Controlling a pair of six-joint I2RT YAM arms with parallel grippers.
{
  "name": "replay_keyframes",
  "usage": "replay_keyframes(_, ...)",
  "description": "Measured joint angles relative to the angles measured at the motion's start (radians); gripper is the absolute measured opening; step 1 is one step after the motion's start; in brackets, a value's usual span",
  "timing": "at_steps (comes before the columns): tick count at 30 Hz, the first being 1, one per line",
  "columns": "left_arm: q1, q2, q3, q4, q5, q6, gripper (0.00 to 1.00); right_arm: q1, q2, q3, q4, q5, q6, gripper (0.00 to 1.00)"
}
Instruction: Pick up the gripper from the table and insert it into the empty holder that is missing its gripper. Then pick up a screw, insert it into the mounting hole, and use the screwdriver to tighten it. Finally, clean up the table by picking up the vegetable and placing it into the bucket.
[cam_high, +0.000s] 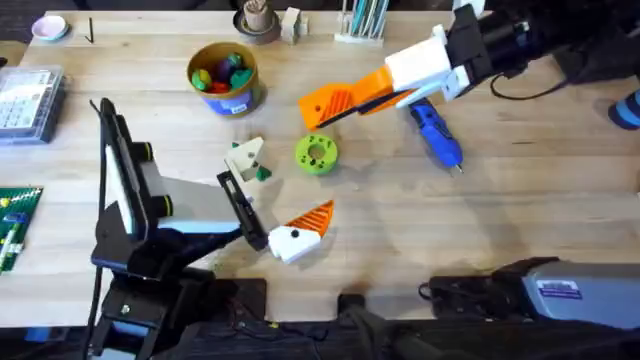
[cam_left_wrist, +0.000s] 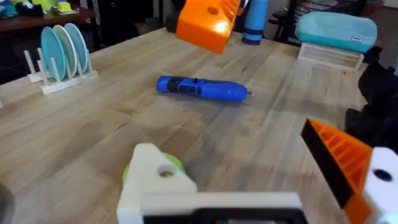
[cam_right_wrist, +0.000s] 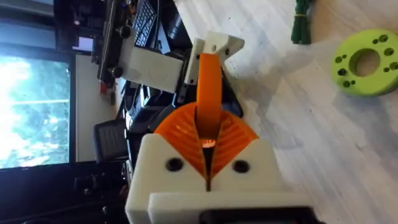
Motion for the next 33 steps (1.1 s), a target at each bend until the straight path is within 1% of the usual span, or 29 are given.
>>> replay_keyframes(3, 0.000, 0.000, 0.000, 0.000, 0.000, 0.000, 0.993, 0.000, 0.010, 0.001, 0.000, -0.017, -0.011, 0.009)
replay_keyframes(5, 0.000, 0.000, 0.000, 0.000, 0.000, 0.000, 0.993, 0.000, 0.042, 0.003, -0.001, -0.033, -0.010, 0.009)
replay_keyframes(11, 0.000, 0.000, 0.000, 0.000, -0.001, 0.000, 0.993, 0.001, 0.246, 0.006, -0.019, -0.164, -0.010, 0.009)
replay_keyframes(15, 0.000, 0.000, 0.000, 0.000, -0.005, 0.000, 0.992, 0.006, 0.352, 0.006, -0.073, -0.208, -0.028, 0.009)
replay_keyframes(18, 0.000, 0.000, 0.000, 0.000, -0.005, 0.000, 0.992, 0.023, 0.380, 0.006, -0.087, -0.228, -0.057, 0.009)
replay_keyframes(27, 0.000, 0.000, 0.000, 0.000, -0.005, 0.002, 0.993, 0.111, 0.414, 0.006, -0.081, -0.255, -0.123, 0.009)
replay_keyframes(33, 0.000, 0.000, 0.000, 0.000, -0.012, 0.004, 0.993, 0.131, 0.467, 0.006, -0.077, -0.261, -0.137, 0.009)
